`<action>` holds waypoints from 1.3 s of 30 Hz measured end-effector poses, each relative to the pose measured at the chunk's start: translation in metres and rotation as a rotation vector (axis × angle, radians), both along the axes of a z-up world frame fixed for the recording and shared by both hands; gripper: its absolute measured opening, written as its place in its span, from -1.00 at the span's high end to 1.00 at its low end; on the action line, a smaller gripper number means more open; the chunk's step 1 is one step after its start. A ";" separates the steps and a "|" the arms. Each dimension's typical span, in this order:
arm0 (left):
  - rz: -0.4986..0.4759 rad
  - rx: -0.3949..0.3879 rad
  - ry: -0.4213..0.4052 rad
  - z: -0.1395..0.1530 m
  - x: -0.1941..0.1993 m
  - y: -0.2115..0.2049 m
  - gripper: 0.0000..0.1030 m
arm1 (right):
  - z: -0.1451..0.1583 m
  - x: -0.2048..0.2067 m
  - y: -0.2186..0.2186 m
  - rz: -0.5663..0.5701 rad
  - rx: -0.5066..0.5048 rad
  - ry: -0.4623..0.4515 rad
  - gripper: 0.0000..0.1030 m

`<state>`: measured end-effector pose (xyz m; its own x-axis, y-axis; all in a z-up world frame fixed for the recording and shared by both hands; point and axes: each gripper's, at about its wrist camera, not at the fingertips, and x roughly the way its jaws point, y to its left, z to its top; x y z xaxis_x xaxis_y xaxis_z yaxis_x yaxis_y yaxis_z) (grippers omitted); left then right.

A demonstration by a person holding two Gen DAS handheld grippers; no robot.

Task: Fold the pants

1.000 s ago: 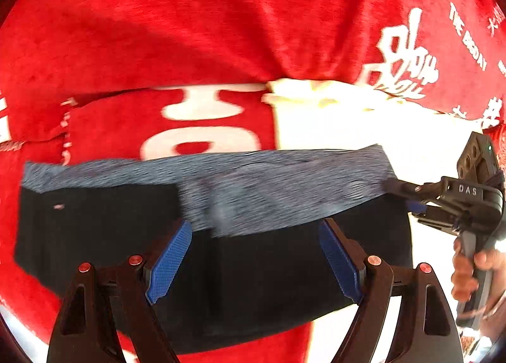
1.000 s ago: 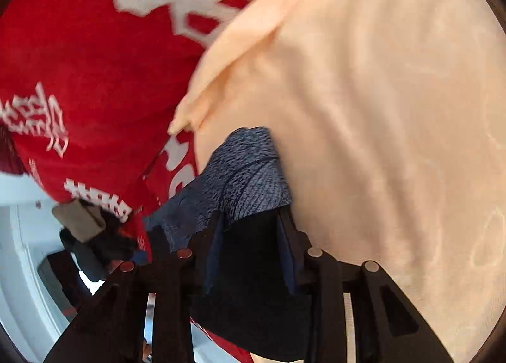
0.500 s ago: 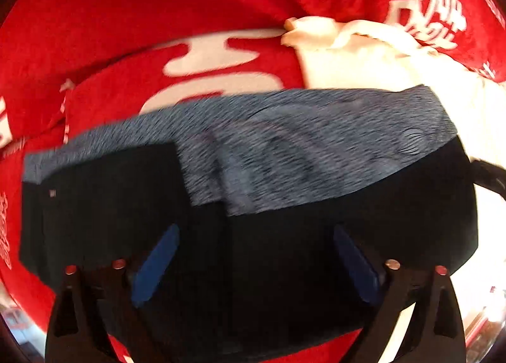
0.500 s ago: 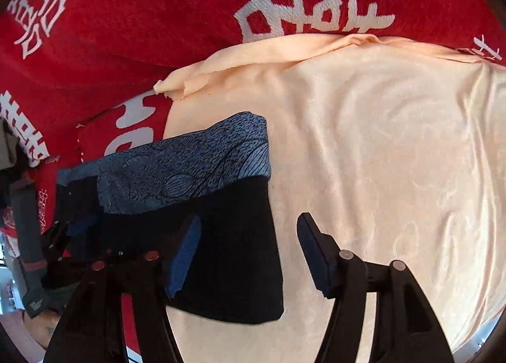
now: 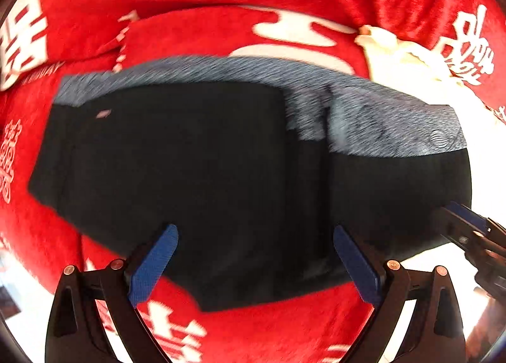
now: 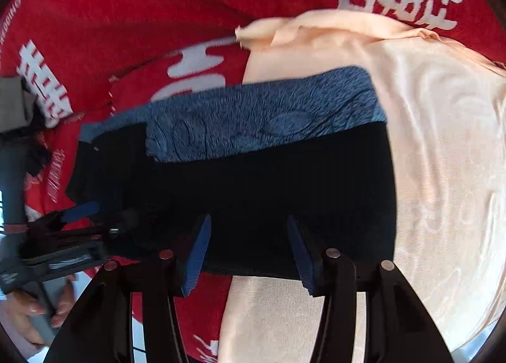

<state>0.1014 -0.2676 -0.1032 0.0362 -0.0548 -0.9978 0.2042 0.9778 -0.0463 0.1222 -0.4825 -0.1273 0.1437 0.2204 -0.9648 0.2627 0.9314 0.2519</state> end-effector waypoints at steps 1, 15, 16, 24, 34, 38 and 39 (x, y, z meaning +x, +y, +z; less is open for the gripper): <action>0.009 0.009 0.012 0.000 -0.002 0.007 -0.93 | -0.002 0.001 0.005 0.008 -0.026 0.008 -0.05; 0.102 0.035 0.043 -0.005 -0.016 0.097 -0.93 | 0.006 0.011 0.078 0.114 -0.040 0.066 -0.09; 0.110 0.032 0.043 -0.006 -0.014 0.105 -0.93 | 0.007 0.012 0.083 0.120 -0.039 0.068 -0.09; 0.175 0.020 0.040 -0.018 -0.010 0.170 -0.93 | 0.008 0.025 0.130 0.189 -0.033 0.079 -0.16; 0.283 0.023 0.059 -0.048 -0.002 0.246 -0.93 | 0.011 0.037 0.173 0.291 -0.070 0.062 -0.29; 0.325 0.006 0.059 -0.056 0.002 0.277 -0.93 | -0.001 0.039 0.188 0.314 -0.038 0.083 -0.29; 0.332 0.000 0.055 -0.057 0.005 0.280 -0.93 | -0.007 0.038 0.191 0.312 -0.017 0.091 -0.29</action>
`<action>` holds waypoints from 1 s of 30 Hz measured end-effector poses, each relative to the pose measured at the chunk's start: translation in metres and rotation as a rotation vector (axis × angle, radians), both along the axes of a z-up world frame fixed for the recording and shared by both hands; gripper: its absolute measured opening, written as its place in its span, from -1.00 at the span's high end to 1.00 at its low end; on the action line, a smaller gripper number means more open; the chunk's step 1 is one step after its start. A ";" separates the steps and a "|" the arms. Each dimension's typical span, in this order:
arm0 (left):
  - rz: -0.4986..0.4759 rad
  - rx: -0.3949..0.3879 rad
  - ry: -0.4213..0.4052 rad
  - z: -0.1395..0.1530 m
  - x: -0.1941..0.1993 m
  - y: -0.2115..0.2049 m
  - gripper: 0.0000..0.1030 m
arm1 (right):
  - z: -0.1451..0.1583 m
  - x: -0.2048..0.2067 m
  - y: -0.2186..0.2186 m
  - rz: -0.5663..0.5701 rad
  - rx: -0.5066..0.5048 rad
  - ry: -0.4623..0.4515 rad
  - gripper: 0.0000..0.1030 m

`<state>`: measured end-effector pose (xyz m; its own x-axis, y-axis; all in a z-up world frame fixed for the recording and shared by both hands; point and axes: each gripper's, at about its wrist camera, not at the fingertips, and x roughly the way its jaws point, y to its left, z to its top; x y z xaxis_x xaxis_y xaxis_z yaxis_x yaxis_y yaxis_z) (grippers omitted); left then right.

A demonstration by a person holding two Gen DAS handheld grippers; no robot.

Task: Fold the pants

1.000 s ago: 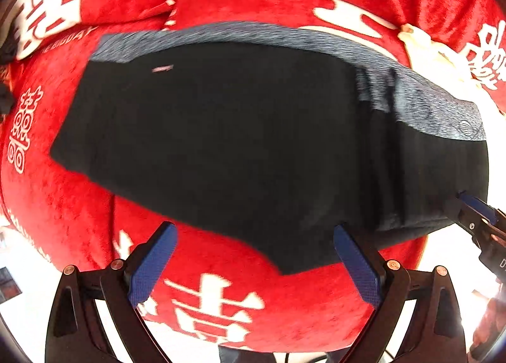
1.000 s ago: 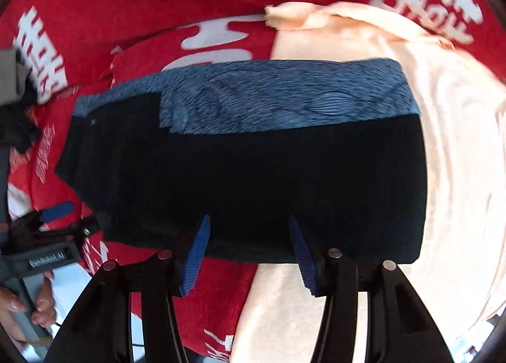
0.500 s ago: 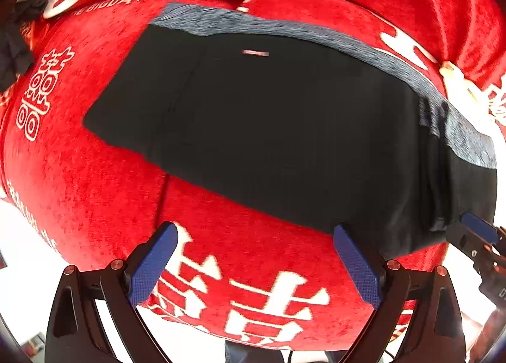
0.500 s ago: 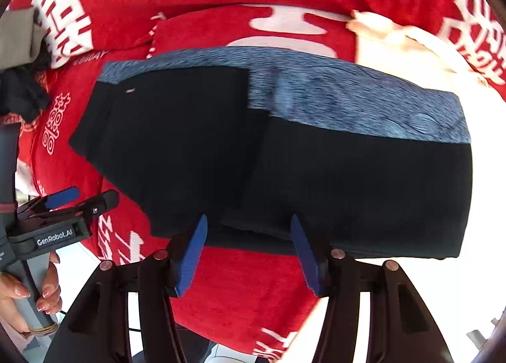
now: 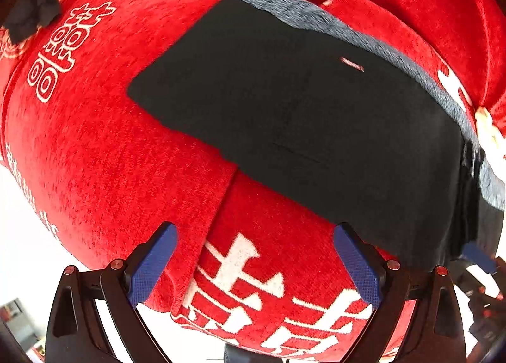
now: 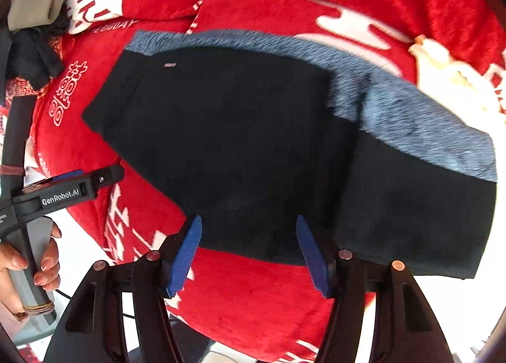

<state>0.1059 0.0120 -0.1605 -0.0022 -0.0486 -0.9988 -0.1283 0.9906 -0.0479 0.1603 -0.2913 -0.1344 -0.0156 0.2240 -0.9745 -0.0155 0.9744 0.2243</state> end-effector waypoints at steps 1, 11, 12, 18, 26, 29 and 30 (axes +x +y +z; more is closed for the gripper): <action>0.005 -0.003 -0.004 -0.001 0.000 0.005 -0.93 | -0.006 -0.001 0.002 -0.003 0.009 0.020 -0.29; 0.087 -0.106 0.013 -0.019 0.004 0.062 -0.93 | -0.022 -0.008 0.014 -0.017 -0.008 0.028 -0.41; 0.094 -0.114 0.011 -0.019 0.004 0.066 -0.93 | -0.023 -0.008 0.014 -0.021 -0.007 0.029 -0.42; 0.164 -0.191 -0.010 -0.022 0.017 0.094 -0.93 | -0.026 -0.004 0.017 -0.020 -0.007 0.031 -0.45; 0.256 -0.358 -0.076 -0.041 0.045 0.130 -0.93 | -0.027 -0.004 0.018 -0.002 -0.001 0.032 -0.45; 0.323 -0.443 -0.101 -0.039 0.039 0.136 -0.93 | -0.028 -0.005 0.020 0.010 -0.003 0.032 -0.45; 0.344 -0.476 -0.112 -0.040 0.036 0.139 -0.93 | -0.028 -0.005 0.021 0.013 -0.005 0.031 -0.45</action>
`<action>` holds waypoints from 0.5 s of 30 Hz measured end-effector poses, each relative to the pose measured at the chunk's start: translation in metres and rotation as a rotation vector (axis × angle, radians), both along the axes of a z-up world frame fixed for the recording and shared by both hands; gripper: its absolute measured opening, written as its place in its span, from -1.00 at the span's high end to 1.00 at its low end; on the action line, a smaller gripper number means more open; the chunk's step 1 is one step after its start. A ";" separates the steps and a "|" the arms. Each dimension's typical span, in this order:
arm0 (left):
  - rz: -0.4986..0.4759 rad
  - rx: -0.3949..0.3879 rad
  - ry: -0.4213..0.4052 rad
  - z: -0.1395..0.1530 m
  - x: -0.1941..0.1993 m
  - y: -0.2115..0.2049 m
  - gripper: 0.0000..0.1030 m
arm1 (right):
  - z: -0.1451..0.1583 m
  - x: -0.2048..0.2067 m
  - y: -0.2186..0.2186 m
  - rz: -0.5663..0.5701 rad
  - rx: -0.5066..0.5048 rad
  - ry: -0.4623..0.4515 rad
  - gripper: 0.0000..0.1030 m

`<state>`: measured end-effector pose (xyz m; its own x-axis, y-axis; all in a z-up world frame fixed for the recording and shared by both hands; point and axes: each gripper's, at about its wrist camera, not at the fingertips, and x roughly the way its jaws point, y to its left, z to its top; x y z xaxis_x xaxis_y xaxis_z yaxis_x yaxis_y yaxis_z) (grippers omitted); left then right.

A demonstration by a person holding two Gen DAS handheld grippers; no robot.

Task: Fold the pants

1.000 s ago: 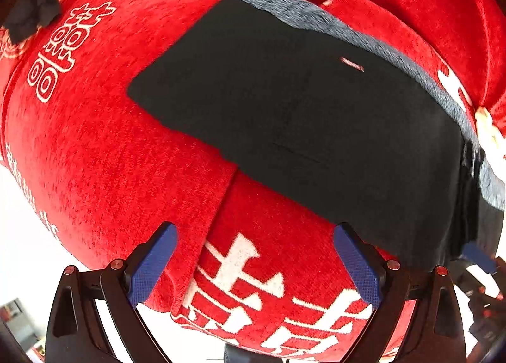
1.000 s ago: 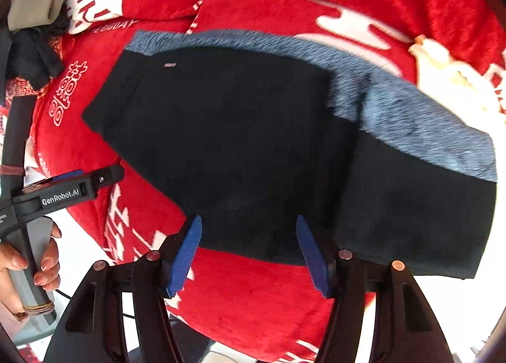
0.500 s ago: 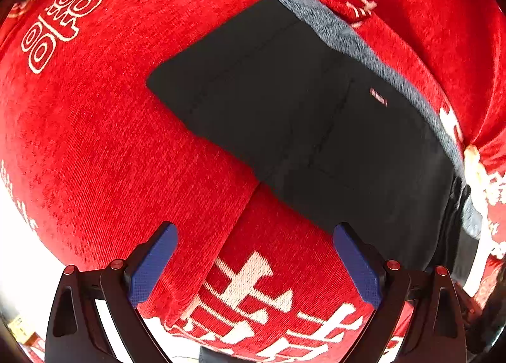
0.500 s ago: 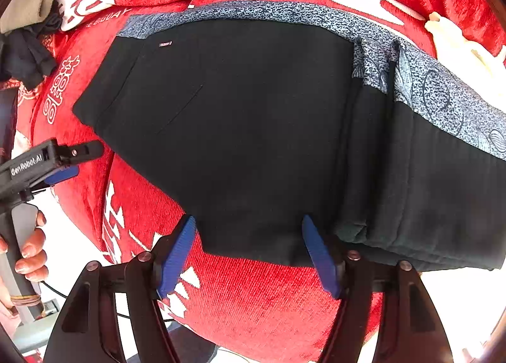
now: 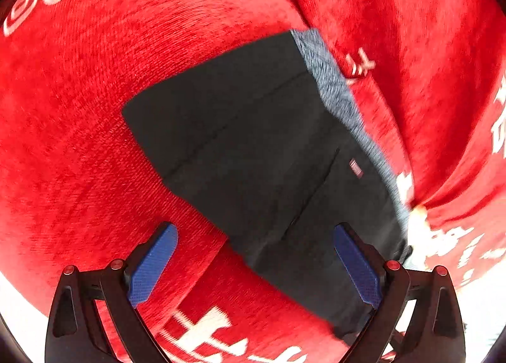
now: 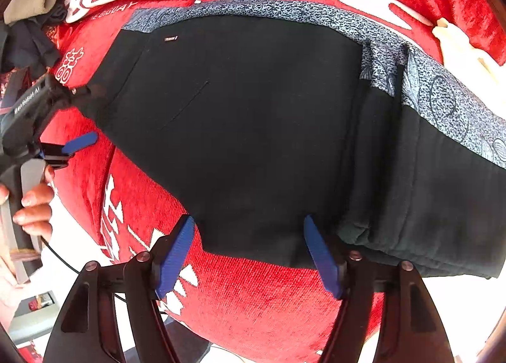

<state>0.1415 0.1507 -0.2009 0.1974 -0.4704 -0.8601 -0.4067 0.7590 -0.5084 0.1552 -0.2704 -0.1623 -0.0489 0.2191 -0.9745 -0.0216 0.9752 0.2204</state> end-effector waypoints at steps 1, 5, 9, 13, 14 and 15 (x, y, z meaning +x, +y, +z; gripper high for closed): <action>0.016 -0.030 -0.012 -0.002 0.000 0.005 -0.93 | 0.000 0.000 0.001 0.002 -0.002 -0.001 -0.46; 0.043 -0.154 -0.066 -0.006 -0.008 0.018 -0.93 | -0.001 -0.001 0.006 0.020 -0.018 -0.008 -0.47; 0.067 -0.210 -0.080 -0.006 -0.010 0.014 -0.93 | -0.001 -0.003 0.011 0.032 -0.032 -0.012 -0.47; 0.088 -0.223 -0.093 -0.001 -0.005 0.012 -0.93 | -0.002 -0.003 0.013 0.030 -0.035 -0.009 -0.47; 0.084 -0.221 -0.110 0.006 -0.004 0.010 -0.93 | -0.002 -0.003 0.016 0.028 -0.035 -0.008 -0.47; 0.073 -0.221 -0.136 0.013 -0.001 0.010 -0.93 | -0.003 -0.003 0.016 0.024 -0.033 -0.009 -0.47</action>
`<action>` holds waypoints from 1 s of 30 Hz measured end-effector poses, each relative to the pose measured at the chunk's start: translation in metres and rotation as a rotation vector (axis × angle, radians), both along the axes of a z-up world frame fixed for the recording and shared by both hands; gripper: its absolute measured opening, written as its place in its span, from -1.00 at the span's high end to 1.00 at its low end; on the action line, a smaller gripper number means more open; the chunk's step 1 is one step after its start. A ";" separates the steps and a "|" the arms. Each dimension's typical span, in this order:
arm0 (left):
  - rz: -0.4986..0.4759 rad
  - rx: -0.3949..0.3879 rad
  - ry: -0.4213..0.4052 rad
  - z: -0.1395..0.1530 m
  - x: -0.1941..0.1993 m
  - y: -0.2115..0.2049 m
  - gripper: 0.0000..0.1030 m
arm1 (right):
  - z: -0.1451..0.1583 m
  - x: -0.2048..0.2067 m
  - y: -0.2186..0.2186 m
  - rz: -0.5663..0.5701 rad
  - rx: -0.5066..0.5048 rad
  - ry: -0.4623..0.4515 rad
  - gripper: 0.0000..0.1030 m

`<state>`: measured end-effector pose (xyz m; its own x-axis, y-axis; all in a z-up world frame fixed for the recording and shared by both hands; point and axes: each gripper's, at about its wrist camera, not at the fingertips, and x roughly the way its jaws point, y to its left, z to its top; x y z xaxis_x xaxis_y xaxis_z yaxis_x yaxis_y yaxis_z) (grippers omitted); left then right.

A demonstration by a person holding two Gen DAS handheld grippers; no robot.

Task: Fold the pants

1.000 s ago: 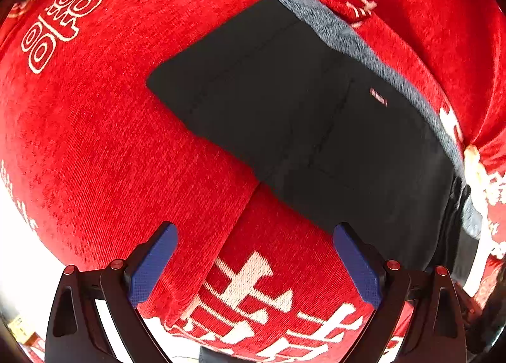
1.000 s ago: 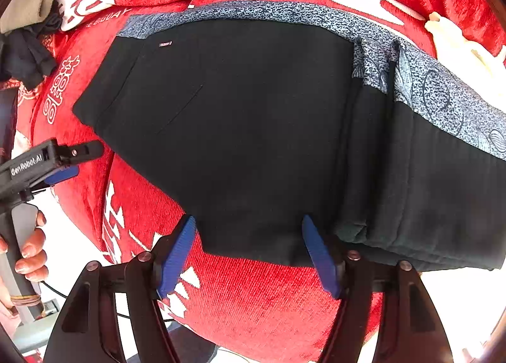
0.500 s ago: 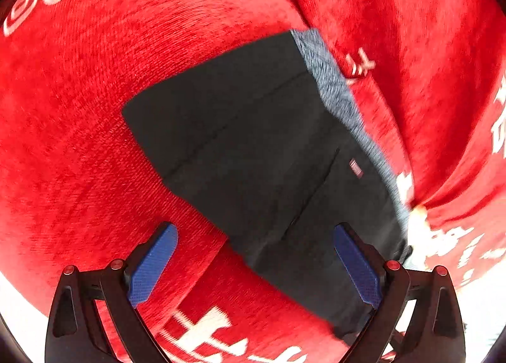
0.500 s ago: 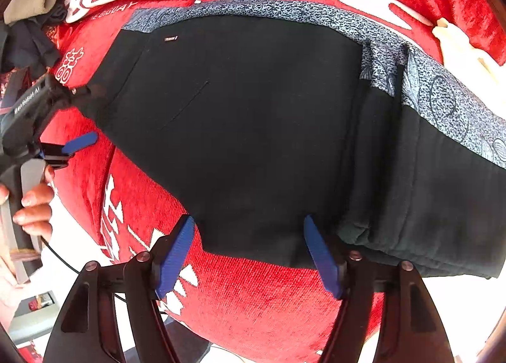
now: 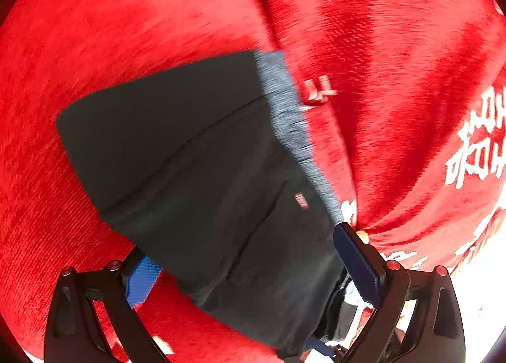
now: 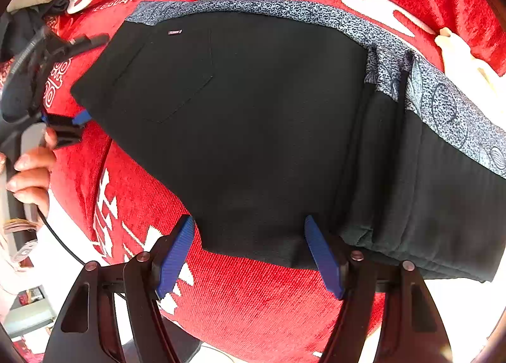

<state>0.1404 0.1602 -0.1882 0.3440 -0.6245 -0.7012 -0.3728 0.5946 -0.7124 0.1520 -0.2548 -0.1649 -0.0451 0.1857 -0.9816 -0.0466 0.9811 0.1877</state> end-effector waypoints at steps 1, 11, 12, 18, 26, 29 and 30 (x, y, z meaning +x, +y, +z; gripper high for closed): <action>-0.016 0.006 -0.027 0.005 0.002 -0.001 -0.93 | -0.001 -0.001 0.000 -0.002 0.001 -0.001 -0.47; -0.080 0.403 0.046 0.005 0.001 -0.032 0.09 | 0.000 0.001 -0.004 0.006 0.016 -0.002 -0.47; -0.123 0.466 0.031 0.009 0.001 -0.039 0.18 | 0.002 0.002 -0.006 0.004 0.028 0.004 -0.47; -0.336 0.876 -0.172 0.055 -0.009 -0.102 0.31 | 0.041 0.027 -0.034 -0.098 0.129 -0.046 -0.48; -0.584 1.235 -0.426 0.071 -0.036 -0.166 0.31 | 0.088 0.126 -0.017 -0.092 0.371 -0.100 -0.57; -0.589 1.243 -0.426 0.066 -0.029 -0.172 0.31 | 0.089 0.166 0.024 0.000 0.418 -0.041 -0.58; -0.590 1.245 -0.425 0.067 -0.031 -0.171 0.31 | 0.086 0.178 0.040 0.033 0.423 -0.021 -0.58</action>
<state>0.1097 -0.0110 -0.1210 0.5742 0.1834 -0.7980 0.2468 0.8905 0.3822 0.3296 -0.2149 -0.0787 -0.0390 0.5709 -0.8201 -0.0847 0.8159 0.5720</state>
